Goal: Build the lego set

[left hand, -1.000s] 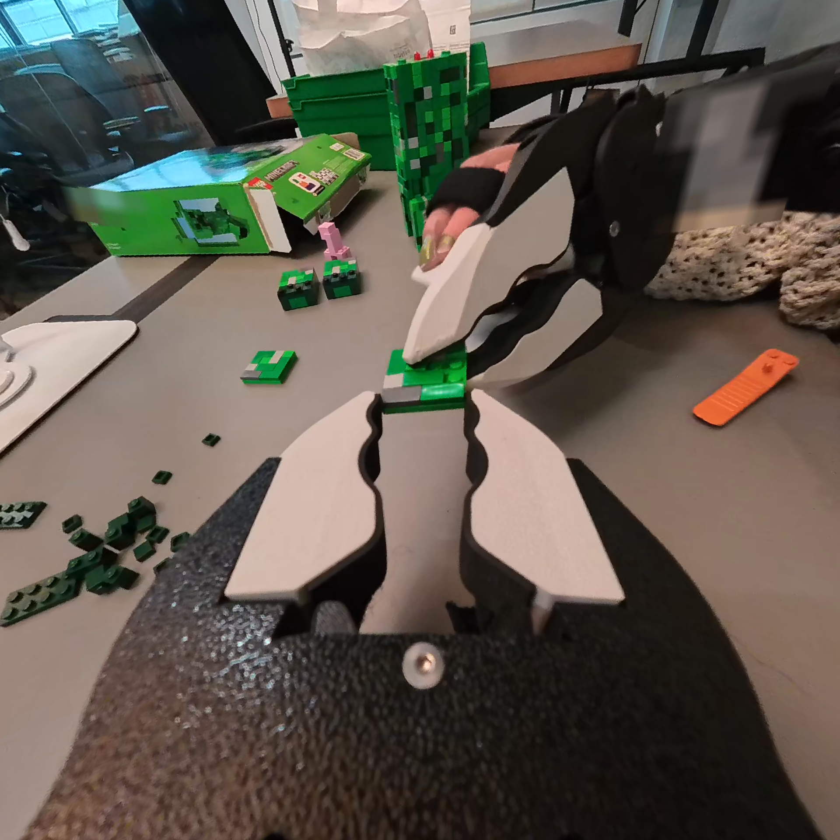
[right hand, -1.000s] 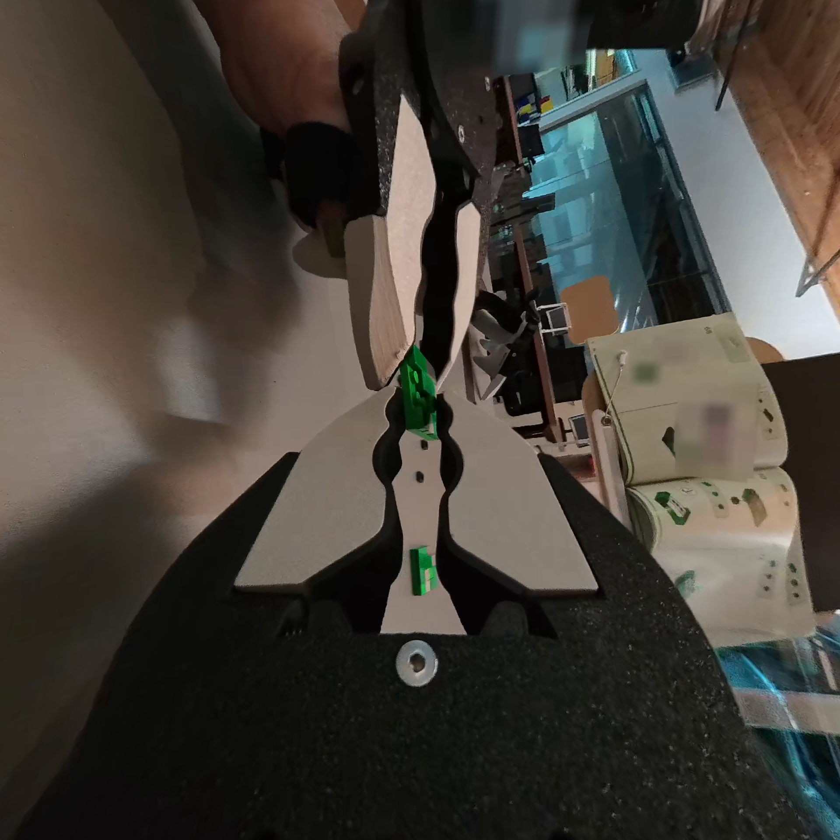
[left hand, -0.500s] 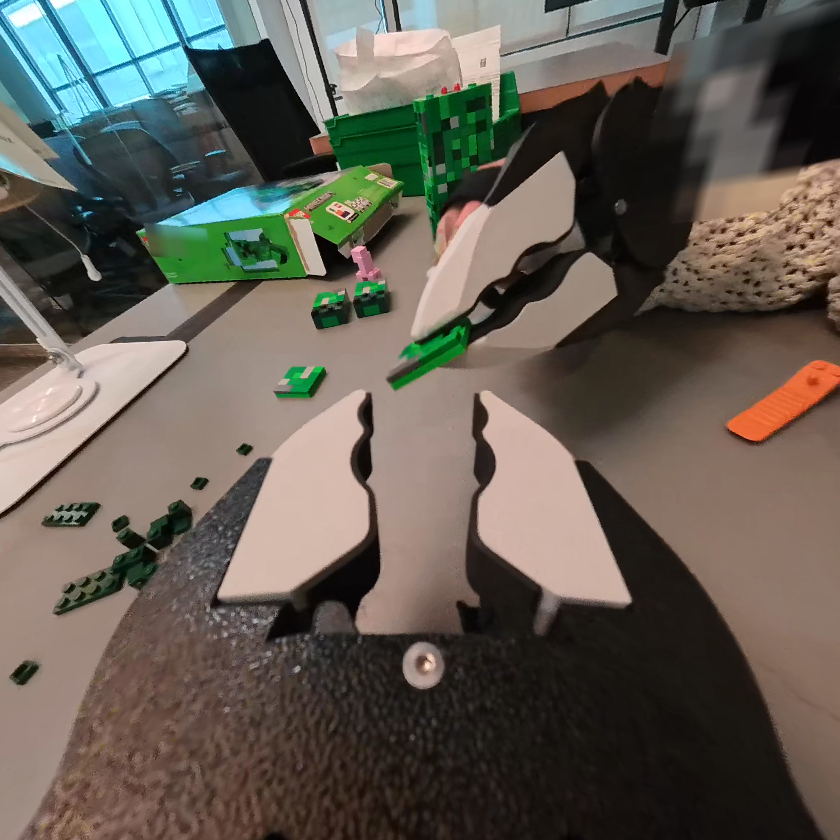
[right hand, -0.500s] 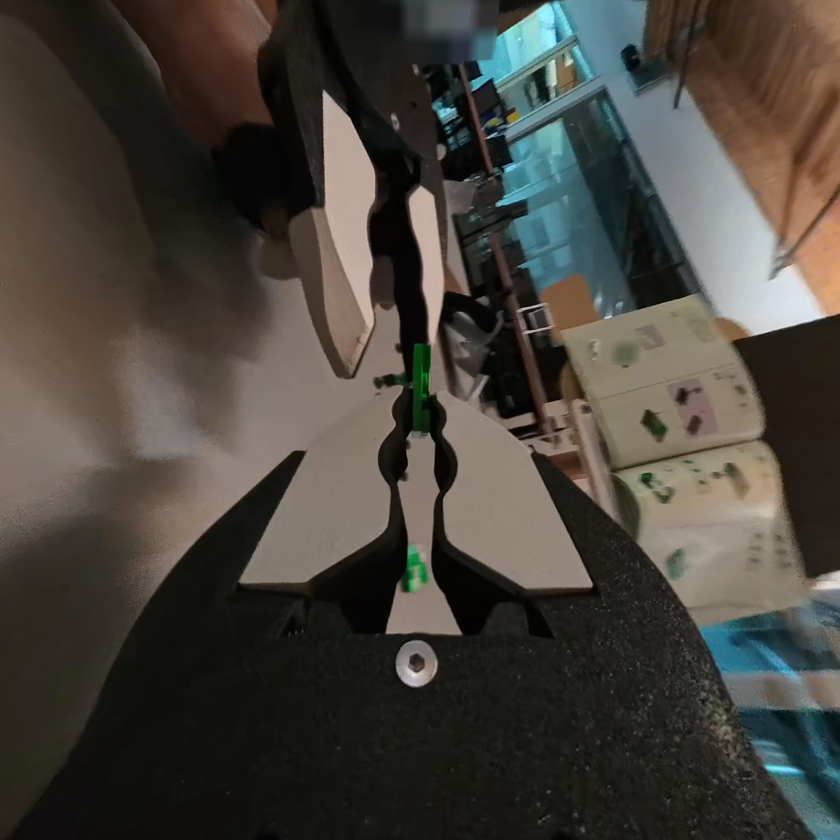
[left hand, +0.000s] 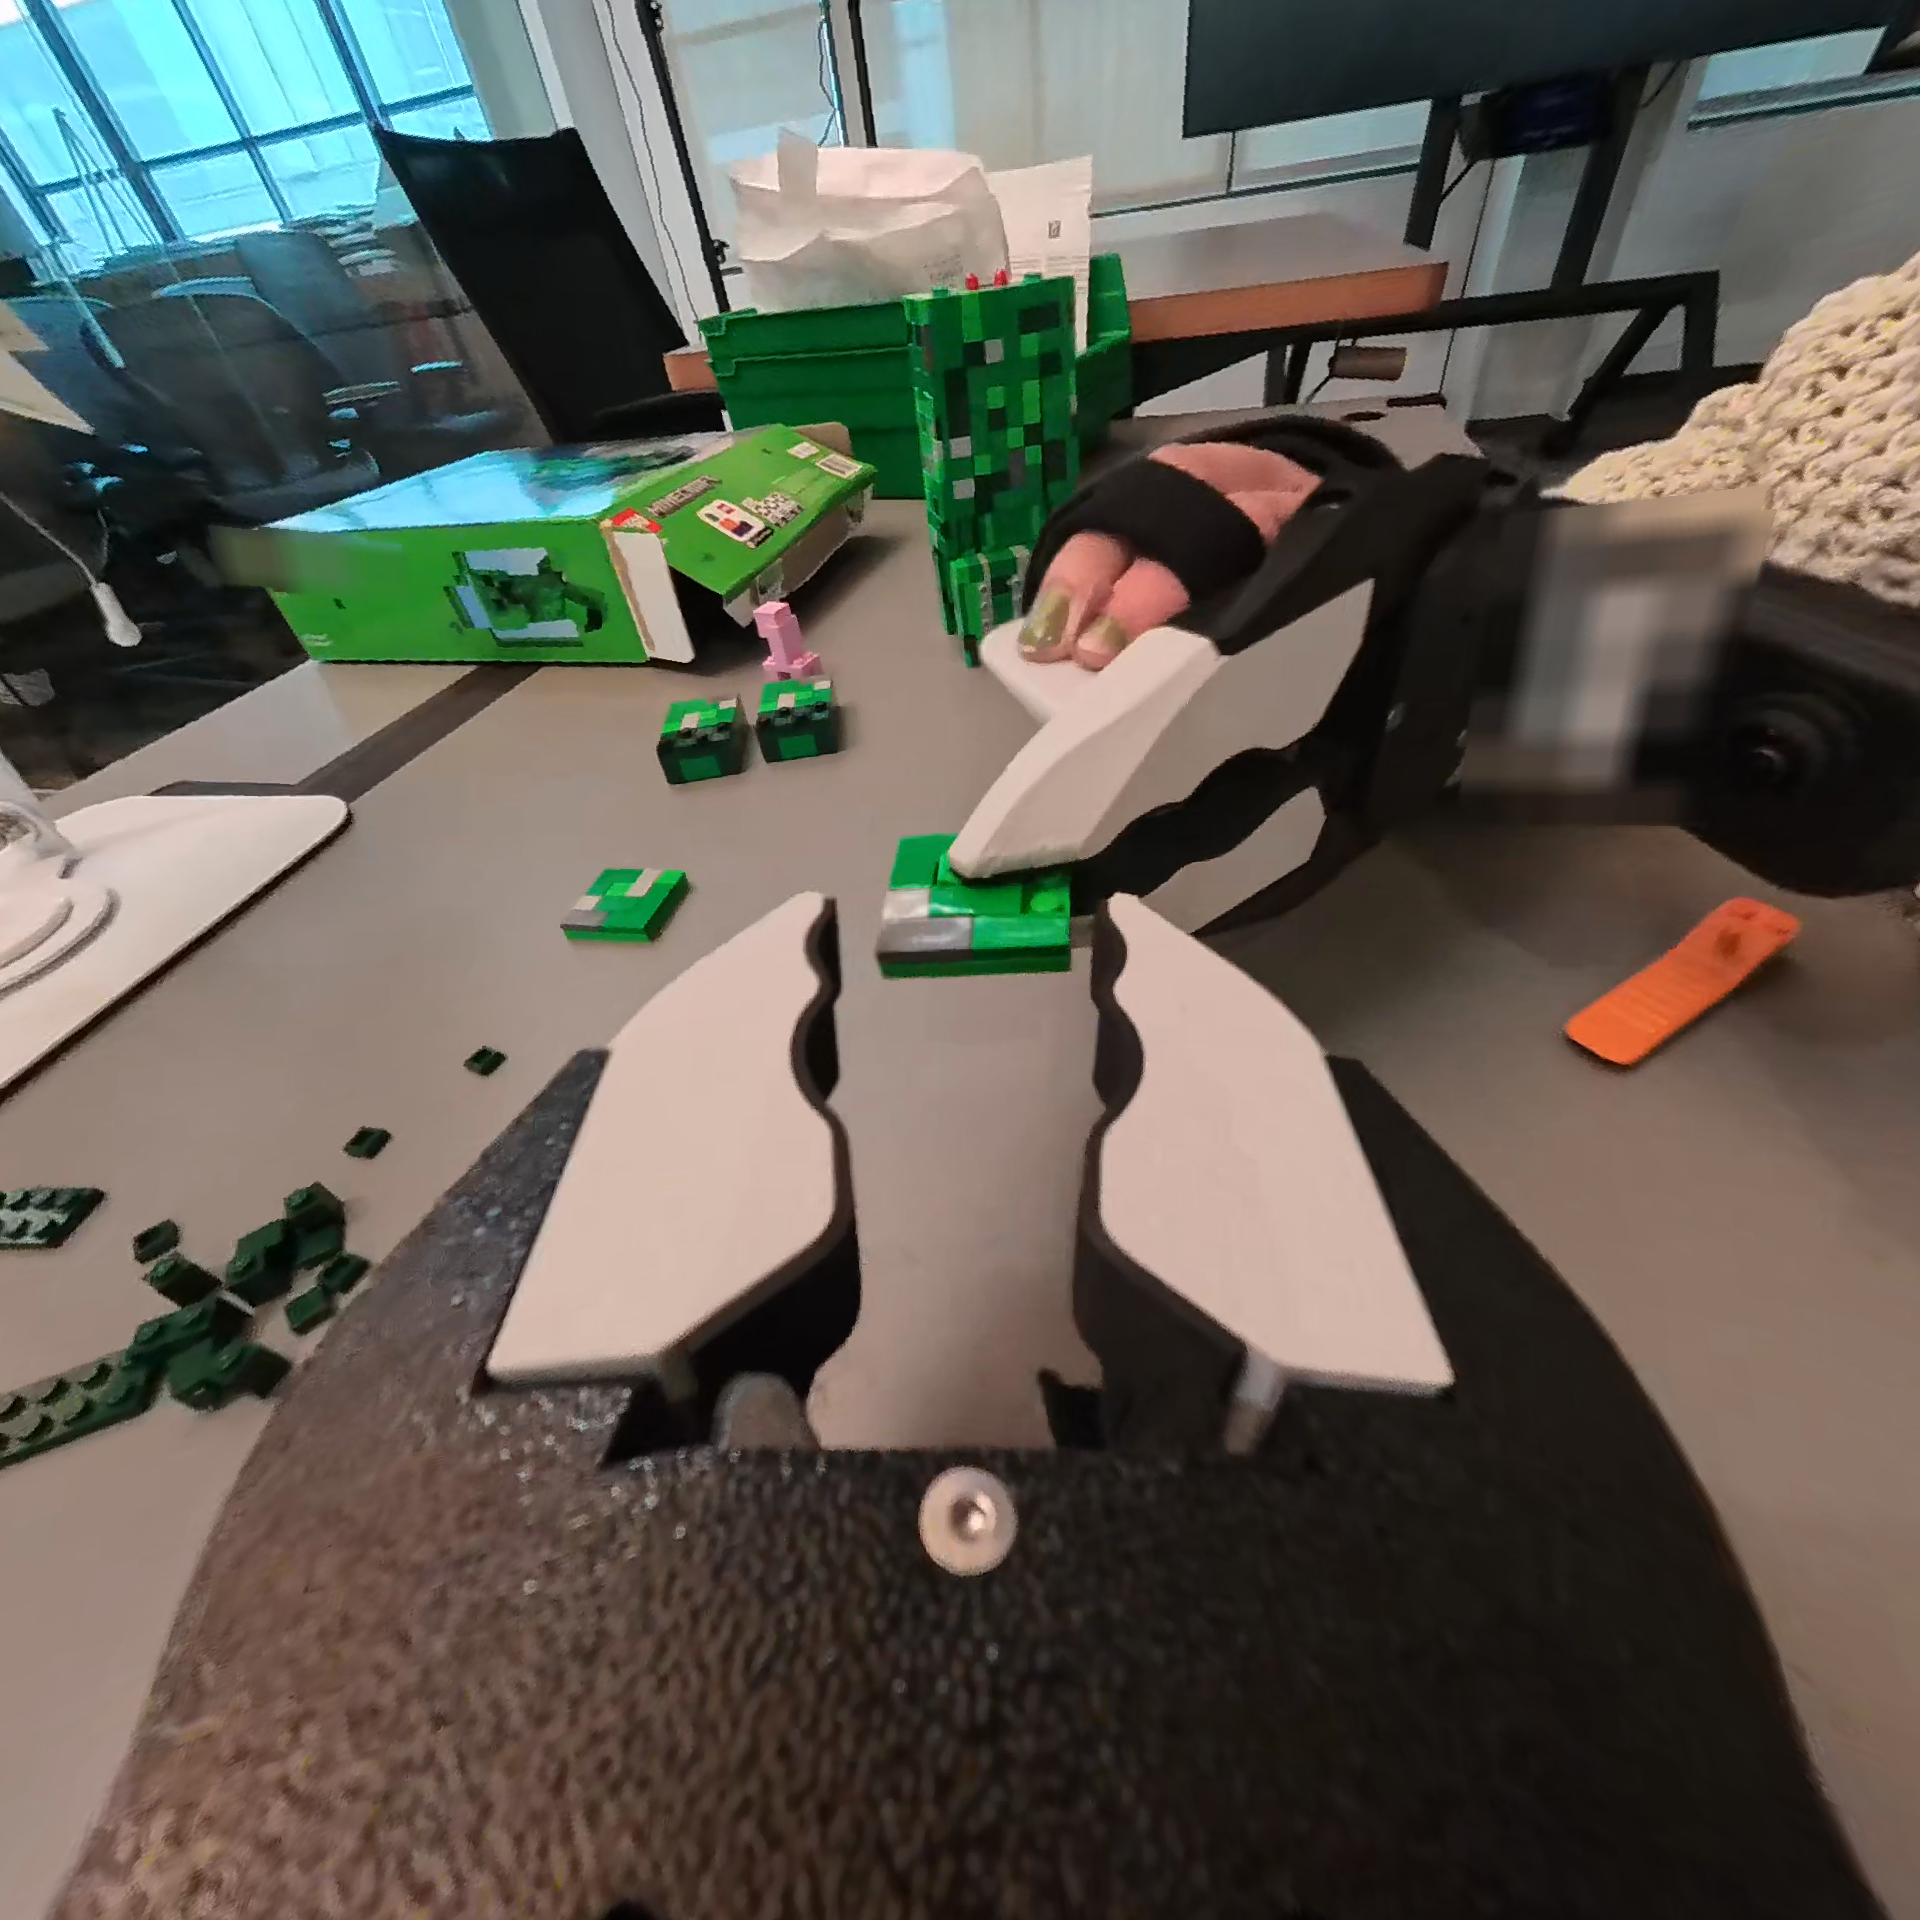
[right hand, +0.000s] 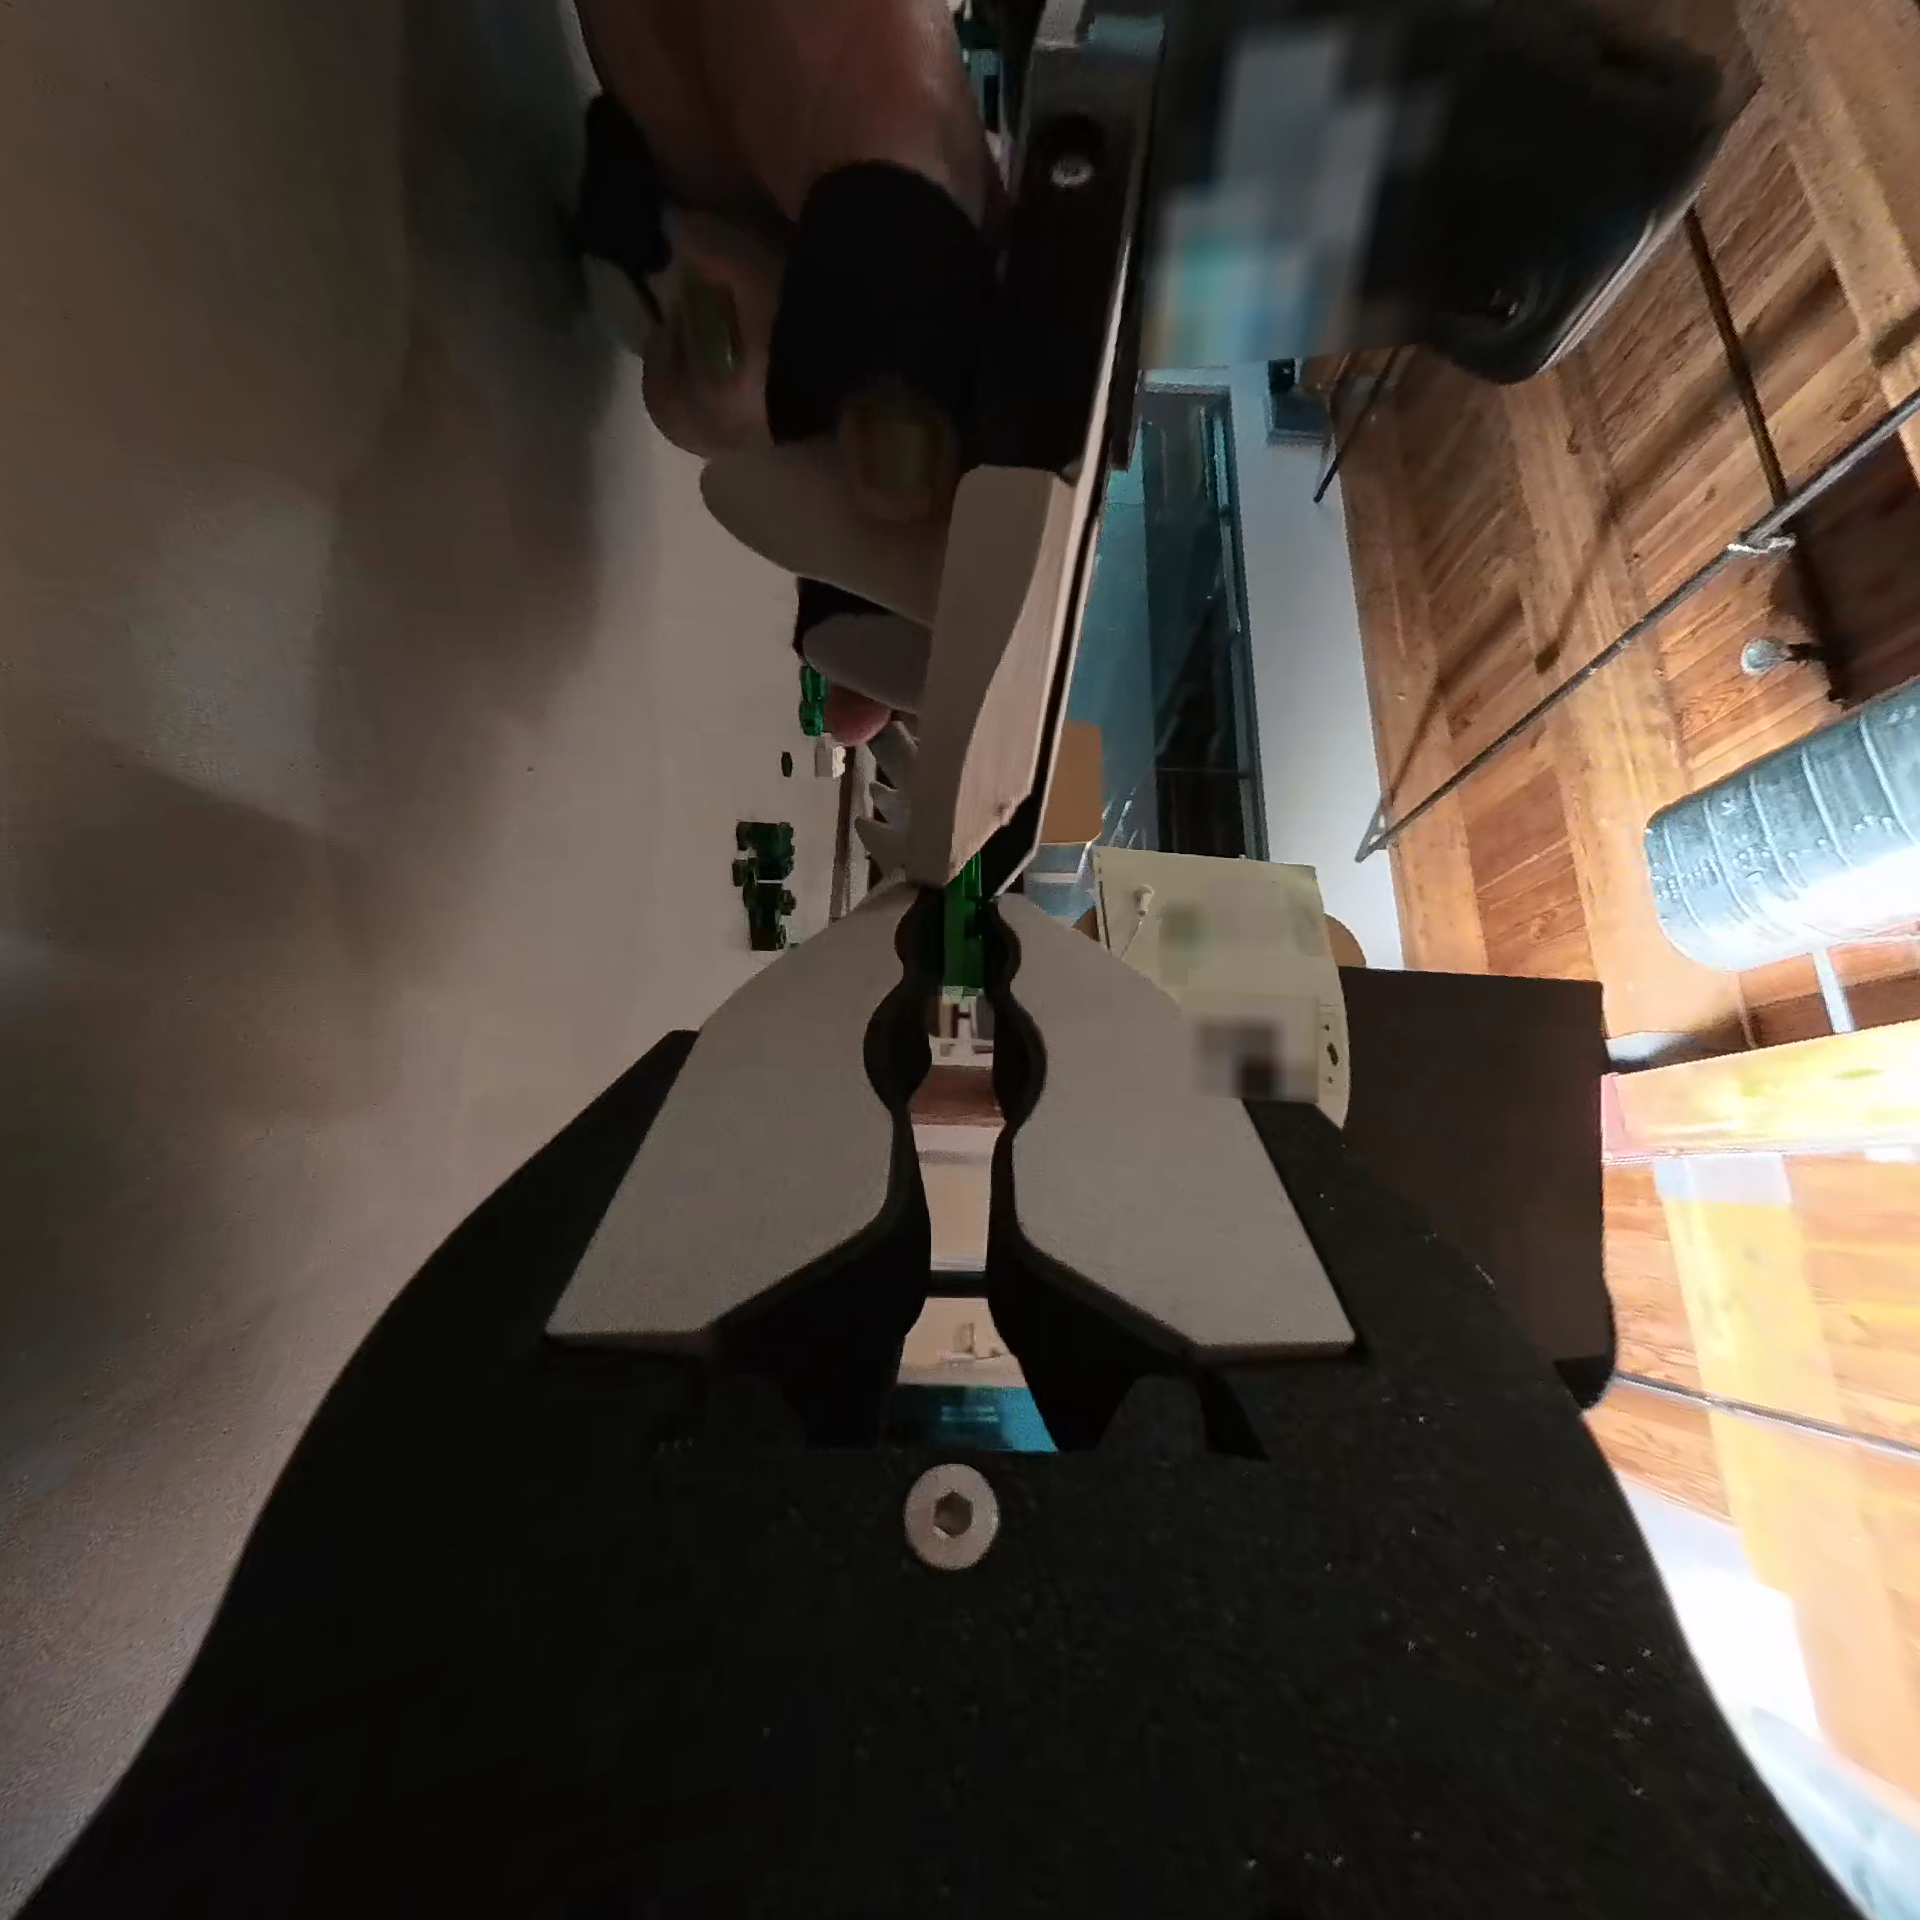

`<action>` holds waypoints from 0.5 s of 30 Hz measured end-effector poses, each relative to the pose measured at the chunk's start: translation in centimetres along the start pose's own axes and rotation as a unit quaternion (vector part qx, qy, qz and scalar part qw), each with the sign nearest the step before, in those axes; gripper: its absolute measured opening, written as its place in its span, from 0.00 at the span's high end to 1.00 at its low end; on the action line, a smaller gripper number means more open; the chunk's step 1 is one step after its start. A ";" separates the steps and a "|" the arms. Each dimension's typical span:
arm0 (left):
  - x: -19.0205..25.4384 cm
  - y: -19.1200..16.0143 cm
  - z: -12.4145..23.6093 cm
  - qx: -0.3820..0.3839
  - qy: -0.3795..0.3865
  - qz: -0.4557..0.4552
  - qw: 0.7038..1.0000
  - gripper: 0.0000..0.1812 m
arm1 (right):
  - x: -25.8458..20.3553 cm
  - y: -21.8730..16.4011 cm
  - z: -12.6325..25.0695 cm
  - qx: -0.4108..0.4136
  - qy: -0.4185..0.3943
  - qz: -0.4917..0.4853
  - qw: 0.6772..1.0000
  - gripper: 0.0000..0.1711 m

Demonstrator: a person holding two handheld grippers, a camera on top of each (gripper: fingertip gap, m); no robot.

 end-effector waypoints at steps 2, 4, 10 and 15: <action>-0.2 0.0 0.0 -0.003 0.001 0.014 1.000 0.71 | 0.0 0.0 0.0 0.000 -0.004 0.006 1.000 0.96; -0.2 -0.1 0.0 -0.008 -0.006 0.021 1.000 0.70 | 0.0 0.1 0.0 -0.001 -0.006 0.011 1.000 0.96; 0.1 -0.2 -0.1 -0.017 -0.016 0.007 1.000 0.80 | -0.1 0.0 -0.1 -0.011 -0.006 0.031 0.999 0.96; -0.1 -0.2 -0.1 -0.014 -0.007 0.018 1.000 0.72 | 0.0 0.0 -0.1 -0.008 -0.010 0.029 0.999 0.96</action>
Point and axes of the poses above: each gripper's, where its closed fingertips meet, z back along the fingers, y out of its top, x = y × z across the jaws, the point moved 8 cm from there along z, back along the fingers, and after that the axes turned 10 degrees about y, right-handed, at the moved point
